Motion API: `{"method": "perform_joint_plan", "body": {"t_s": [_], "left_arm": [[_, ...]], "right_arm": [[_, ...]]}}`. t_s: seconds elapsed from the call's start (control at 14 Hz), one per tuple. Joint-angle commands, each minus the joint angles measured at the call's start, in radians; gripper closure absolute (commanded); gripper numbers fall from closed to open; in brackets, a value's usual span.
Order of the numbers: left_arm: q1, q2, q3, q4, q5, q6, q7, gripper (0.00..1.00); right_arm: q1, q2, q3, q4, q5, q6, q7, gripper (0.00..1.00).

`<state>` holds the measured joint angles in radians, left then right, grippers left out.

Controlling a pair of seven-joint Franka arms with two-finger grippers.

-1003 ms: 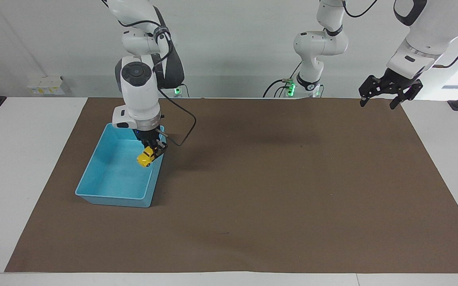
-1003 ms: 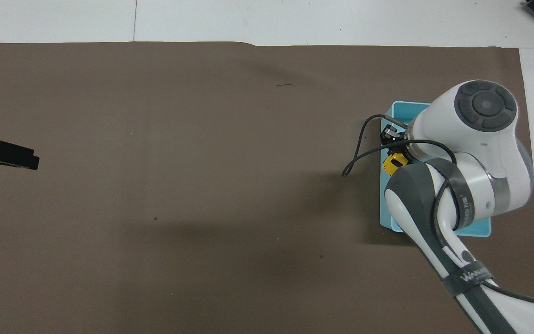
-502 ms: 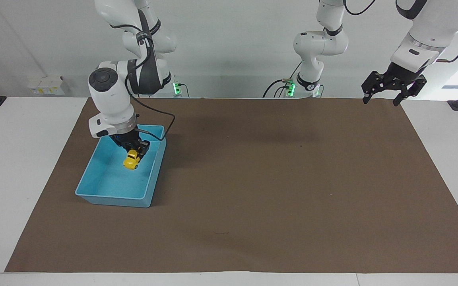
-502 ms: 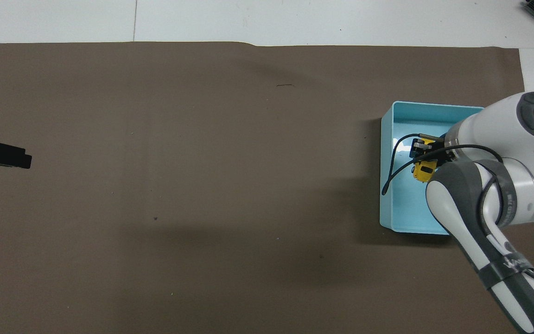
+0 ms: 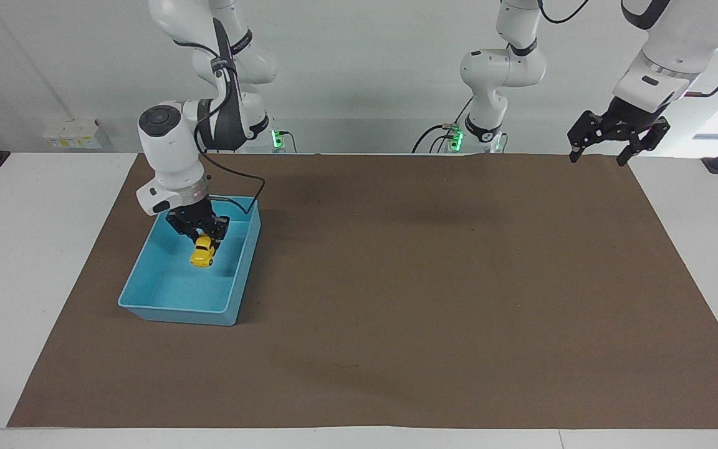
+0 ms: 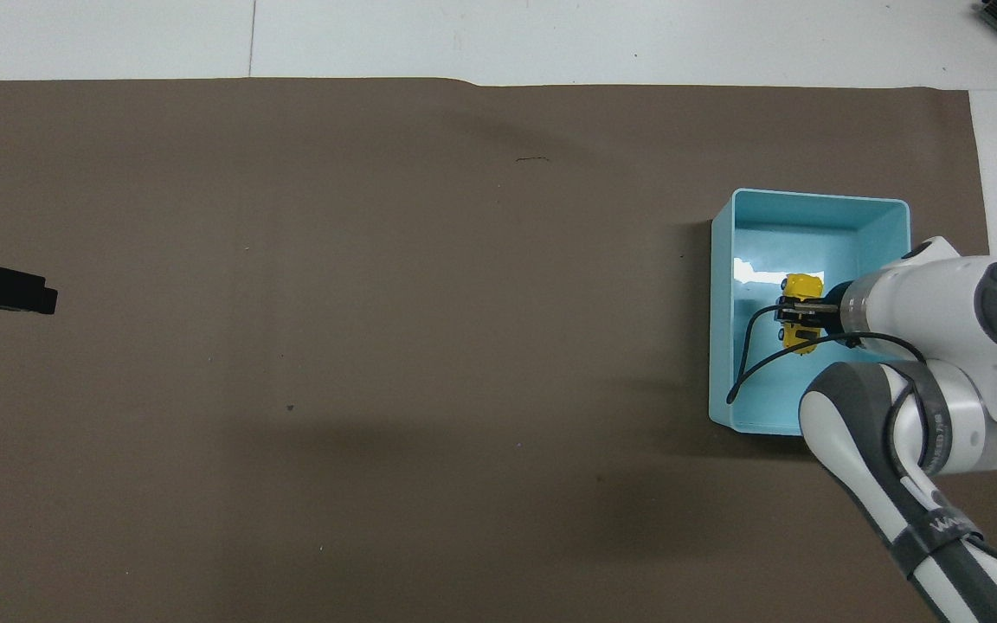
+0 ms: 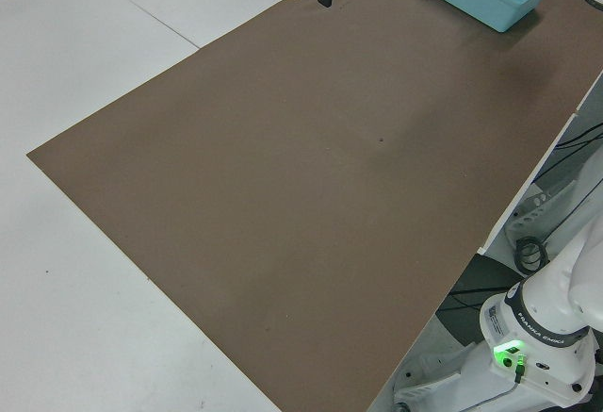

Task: Wind up and store yellow beetle car
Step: 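Lift the car with the right gripper and carry it into the blue box, then open the right gripper to release the car and raise it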

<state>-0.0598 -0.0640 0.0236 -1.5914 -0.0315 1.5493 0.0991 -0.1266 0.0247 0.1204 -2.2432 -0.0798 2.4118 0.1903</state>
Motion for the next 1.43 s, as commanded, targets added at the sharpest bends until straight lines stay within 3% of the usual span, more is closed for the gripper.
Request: {"method": "perform_joint_plan", "body": {"t_s": [0.0,0.36,0.5,0.57,1.0,1.36], "left_arm": [[0.001,-0.016,-0.001,-0.013,0.005,0.008,0.002,0.0],[0.002,-0.016,-0.001,-0.013,0.005,0.008,0.002,0.0],[0.002,-0.016,-0.001,-0.013,0.005,0.008,0.002,0.0],[0.002,-0.016,0.001,-0.013,0.005,0.008,0.002,0.0],[0.002,-0.016,-0.001,-0.013,0.005,0.008,0.002,0.0],[0.002,-0.016,-0.001,-0.013,0.005,0.008,0.002,0.0]], "right_arm": [[-0.037,-0.028,0.008,-0.102,0.029,0.105,-0.068,1.0],[-0.057,0.014,0.01,-0.179,0.028,0.237,-0.095,0.97],[-0.054,0.026,0.01,-0.153,0.029,0.208,-0.083,0.27],[-0.059,0.024,0.008,-0.136,0.028,0.175,-0.095,0.0],[-0.057,-0.017,0.01,0.095,0.028,-0.175,-0.095,0.0],[-0.057,-0.019,0.007,0.402,0.029,-0.555,-0.083,0.0]]}}
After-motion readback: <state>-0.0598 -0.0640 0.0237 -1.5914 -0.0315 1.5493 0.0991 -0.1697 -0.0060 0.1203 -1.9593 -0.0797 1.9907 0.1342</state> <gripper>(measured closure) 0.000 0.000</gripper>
